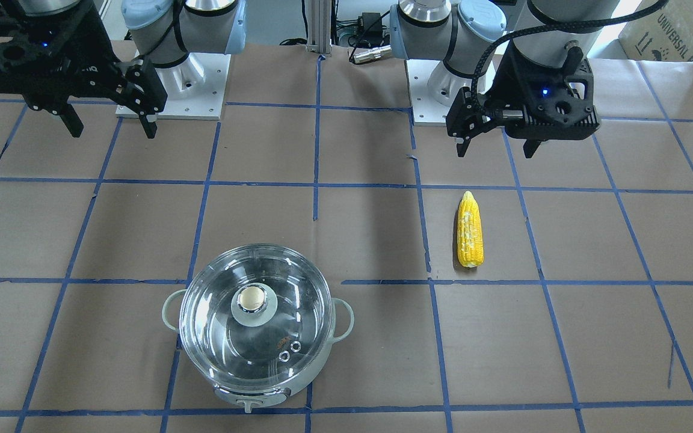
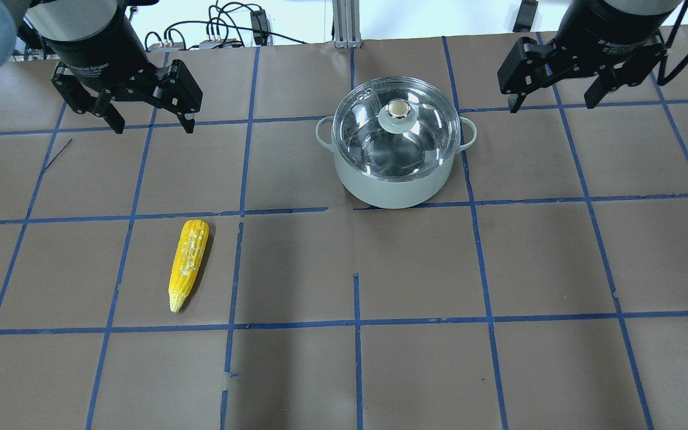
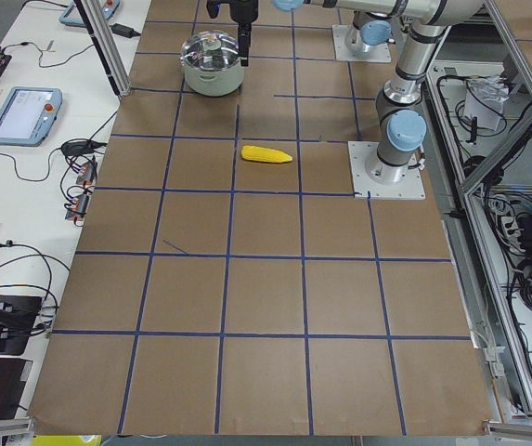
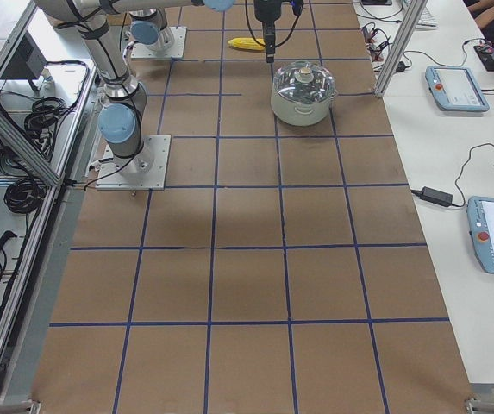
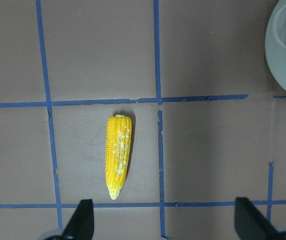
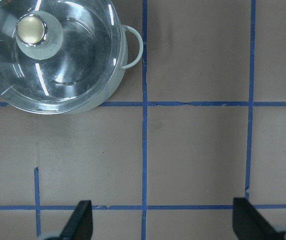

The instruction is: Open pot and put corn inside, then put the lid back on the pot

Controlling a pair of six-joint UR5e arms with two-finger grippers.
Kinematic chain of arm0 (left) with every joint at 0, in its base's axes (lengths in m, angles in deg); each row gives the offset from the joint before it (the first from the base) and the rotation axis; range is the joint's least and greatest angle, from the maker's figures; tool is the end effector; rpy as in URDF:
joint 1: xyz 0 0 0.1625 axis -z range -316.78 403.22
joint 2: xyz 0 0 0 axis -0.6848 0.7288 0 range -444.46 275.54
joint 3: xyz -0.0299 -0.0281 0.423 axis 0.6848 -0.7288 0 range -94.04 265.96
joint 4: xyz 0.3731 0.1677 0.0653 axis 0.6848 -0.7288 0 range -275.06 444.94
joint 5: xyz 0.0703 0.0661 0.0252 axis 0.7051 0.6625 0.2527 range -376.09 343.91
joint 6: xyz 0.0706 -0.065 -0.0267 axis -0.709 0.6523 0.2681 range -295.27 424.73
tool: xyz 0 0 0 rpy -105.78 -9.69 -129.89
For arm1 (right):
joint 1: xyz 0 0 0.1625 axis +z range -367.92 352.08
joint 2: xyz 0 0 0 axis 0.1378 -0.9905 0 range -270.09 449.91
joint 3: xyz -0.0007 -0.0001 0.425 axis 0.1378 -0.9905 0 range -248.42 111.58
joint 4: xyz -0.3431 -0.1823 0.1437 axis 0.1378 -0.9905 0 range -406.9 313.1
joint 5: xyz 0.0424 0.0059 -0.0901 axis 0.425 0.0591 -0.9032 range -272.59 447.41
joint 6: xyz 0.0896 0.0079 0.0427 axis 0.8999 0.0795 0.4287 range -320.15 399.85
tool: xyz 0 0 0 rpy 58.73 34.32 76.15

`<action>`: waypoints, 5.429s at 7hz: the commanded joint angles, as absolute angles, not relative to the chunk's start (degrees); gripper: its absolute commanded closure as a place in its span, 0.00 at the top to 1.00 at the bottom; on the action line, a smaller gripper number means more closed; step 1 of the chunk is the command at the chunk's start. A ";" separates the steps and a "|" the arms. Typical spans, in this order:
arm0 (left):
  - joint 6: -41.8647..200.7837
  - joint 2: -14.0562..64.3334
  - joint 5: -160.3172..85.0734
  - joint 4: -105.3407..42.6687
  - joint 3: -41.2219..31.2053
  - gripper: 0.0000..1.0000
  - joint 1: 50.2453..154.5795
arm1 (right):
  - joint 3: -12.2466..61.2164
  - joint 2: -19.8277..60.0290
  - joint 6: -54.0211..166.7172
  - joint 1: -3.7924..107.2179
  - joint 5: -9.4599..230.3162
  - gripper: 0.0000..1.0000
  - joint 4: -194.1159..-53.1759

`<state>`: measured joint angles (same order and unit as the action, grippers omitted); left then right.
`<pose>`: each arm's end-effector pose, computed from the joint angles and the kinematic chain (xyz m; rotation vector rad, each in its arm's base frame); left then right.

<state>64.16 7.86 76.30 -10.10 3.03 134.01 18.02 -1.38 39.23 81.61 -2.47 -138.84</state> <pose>-0.1361 -0.5054 0.5196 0.0371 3.0997 0.0077 0.1295 -0.4932 0.5335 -0.0042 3.1351 -0.1859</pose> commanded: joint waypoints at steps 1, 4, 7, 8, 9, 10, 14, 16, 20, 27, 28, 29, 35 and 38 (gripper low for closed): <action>63.76 7.65 76.37 -9.63 2.64 1.00 133.66 | 18.06 4.10 41.69 84.61 -2.76 1.00 -147.06; 63.67 7.30 76.46 -9.71 2.64 1.00 133.66 | 15.97 13.41 45.47 92.60 -2.42 1.00 -154.38; 63.76 7.13 76.72 -9.54 2.55 1.00 133.66 | 8.51 22.99 45.21 94.03 -2.68 1.00 -154.65; 63.76 7.21 76.46 -9.54 2.55 1.00 133.66 | 6.31 25.81 45.30 94.38 -2.59 1.00 -154.65; 63.85 7.30 76.37 -9.54 2.55 1.00 133.66 | 4.81 27.40 45.30 94.65 -2.59 1.00 -154.65; 63.85 7.22 76.55 -9.54 2.55 1.00 133.66 | 4.44 28.37 45.12 94.82 -2.68 1.00 -154.74; 63.76 7.39 76.72 -9.54 2.55 1.00 133.66 | 5.23 29.44 44.24 94.83 -2.42 0.99 -155.88; 63.76 7.30 76.72 -9.54 2.55 1.00 133.66 | 6.28 29.27 42.93 94.83 -2.33 0.98 -155.71; 63.76 7.21 76.81 -9.63 2.47 1.00 133.66 | 6.90 28.91 42.75 94.65 -2.59 0.71 -155.36; 61.76 8.27 76.37 -10.68 1.61 1.00 133.22 | 2.97 28.12 43.19 94.56 -3.21 0.23 -153.35; 53.47 8.09 75.94 -9.72 -1.89 1.00 131.22 | -0.97 27.60 43.01 93.52 -3.99 0.24 -149.59; 51.39 7.83 75.85 -9.45 -5.41 1.00 127.28 | -4.58 27.33 42.75 92.46 -4.26 0.24 -145.81; 41.97 17.75 75.84 24.37 -31.23 1.00 121.70 | -6.82 9.79 35.36 85.68 -4.09 0.24 -120.77; 42.32 21.89 75.76 32.30 -34.45 0.94 122.49 | 7.18 -1.81 35.28 85.77 -3.74 0.24 -121.85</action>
<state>42.28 20.95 75.83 30.73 -33.60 122.28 -0.07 3.04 35.33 85.77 -3.83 -120.30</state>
